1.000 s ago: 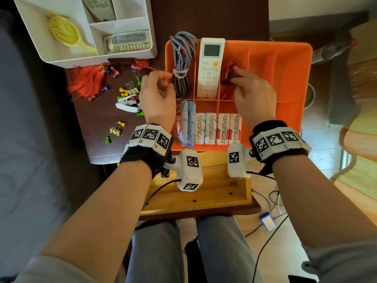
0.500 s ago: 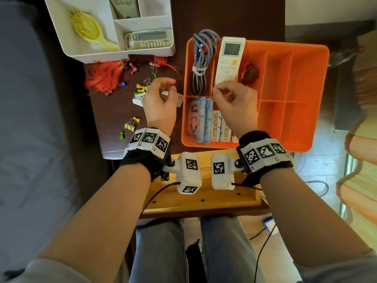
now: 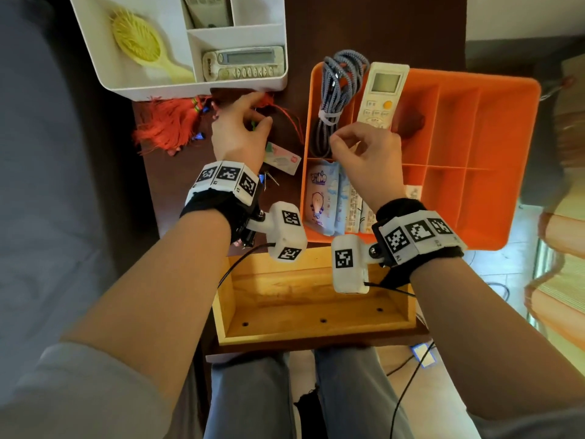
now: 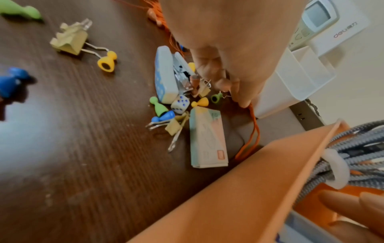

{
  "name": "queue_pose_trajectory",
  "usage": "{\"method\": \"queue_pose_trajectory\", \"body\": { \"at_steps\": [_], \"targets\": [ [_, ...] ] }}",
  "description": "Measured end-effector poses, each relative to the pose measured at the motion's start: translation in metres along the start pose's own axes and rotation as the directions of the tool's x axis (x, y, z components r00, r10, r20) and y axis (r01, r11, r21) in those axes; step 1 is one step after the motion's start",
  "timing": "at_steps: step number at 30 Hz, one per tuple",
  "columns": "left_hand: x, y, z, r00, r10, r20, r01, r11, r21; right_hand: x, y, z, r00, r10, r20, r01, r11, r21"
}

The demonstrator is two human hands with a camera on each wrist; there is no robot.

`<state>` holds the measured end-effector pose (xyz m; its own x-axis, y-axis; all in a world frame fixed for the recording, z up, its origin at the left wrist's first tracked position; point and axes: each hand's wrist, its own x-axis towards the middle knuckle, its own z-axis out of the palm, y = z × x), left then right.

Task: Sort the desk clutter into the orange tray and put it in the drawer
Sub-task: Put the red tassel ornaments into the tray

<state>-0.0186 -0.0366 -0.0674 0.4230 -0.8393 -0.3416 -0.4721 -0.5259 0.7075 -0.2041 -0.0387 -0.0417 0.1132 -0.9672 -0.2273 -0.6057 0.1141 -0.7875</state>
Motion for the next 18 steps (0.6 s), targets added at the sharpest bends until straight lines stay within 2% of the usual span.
{"method": "queue_pose_trajectory", "body": {
  "at_steps": [7, 18],
  "targets": [
    [0.0083, 0.0012, 0.0023, 0.995, -0.056, -0.084, 0.056, 0.998, 0.002, 0.0034, 0.0005, 0.0032, 1.0, 0.016, 0.002, -0.016, 1.0, 0.006],
    [0.0072, 0.0006, 0.0, 0.993, -0.067, -0.097, 0.07, 0.997, 0.02, 0.0067, -0.002, 0.008, 0.999, 0.027, 0.017, -0.028, 0.999, 0.019]
  ]
}}
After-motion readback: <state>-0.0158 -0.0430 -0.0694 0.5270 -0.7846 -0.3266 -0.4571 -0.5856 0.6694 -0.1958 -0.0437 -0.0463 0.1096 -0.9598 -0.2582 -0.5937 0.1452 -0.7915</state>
